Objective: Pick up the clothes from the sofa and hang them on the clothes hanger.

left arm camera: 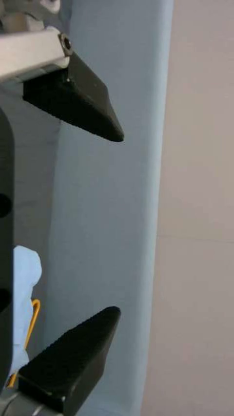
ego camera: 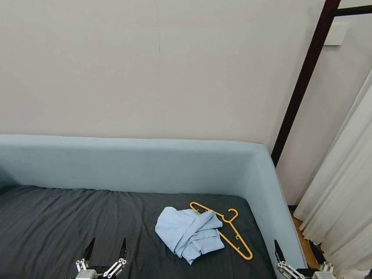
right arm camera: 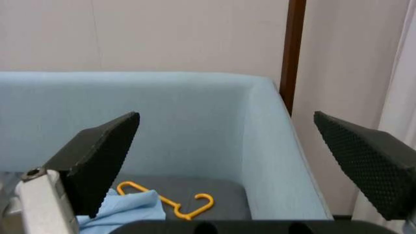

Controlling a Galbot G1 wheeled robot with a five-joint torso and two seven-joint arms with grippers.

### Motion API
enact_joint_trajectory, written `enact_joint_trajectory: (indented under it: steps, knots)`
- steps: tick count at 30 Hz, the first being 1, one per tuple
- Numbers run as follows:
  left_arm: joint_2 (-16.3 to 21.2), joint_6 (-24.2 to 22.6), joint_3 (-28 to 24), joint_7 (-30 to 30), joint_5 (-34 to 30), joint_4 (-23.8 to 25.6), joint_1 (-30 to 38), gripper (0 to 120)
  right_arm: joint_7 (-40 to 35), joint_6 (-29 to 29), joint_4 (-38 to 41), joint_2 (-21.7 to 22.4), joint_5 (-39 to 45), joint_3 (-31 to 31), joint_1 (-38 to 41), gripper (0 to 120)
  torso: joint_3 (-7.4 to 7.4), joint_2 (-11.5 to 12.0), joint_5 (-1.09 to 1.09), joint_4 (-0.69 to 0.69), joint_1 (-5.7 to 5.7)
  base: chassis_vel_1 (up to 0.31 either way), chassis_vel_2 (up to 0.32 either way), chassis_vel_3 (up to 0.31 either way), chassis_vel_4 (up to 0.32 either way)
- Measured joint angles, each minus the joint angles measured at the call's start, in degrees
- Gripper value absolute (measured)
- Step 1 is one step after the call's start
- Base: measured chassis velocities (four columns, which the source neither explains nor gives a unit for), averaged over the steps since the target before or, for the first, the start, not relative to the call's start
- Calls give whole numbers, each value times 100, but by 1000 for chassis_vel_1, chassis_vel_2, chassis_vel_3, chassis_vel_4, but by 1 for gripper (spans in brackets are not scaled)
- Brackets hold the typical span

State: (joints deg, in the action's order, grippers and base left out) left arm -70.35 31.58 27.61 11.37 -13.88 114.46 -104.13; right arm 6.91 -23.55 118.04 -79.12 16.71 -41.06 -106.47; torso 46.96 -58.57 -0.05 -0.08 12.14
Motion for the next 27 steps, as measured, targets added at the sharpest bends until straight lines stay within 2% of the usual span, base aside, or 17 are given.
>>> enact_joint_trajectory:
  steps: [17,22,26,27]
  knots:
    - [-26,20,-16,6,97,-23,19,100,35,103,-99,94,168,-15,5,100,0,0,0,0,0,0,0,0,0]
    - [-28,80,-12,2,157,-59,-20,100,-161,411,-113,366,321,83,12,100,0,0,1,0,0,0,0,0,0]
    - [-49,163,-42,-13,247,-167,-63,100,-310,840,-193,878,700,133,167,100,0,0,0,-1,0,0,0,0,0]
    - [-49,163,-42,-13,247,-167,-63,100,-310,840,-193,878,700,133,167,100,0,0,0,-1,0,0,0,0,0]
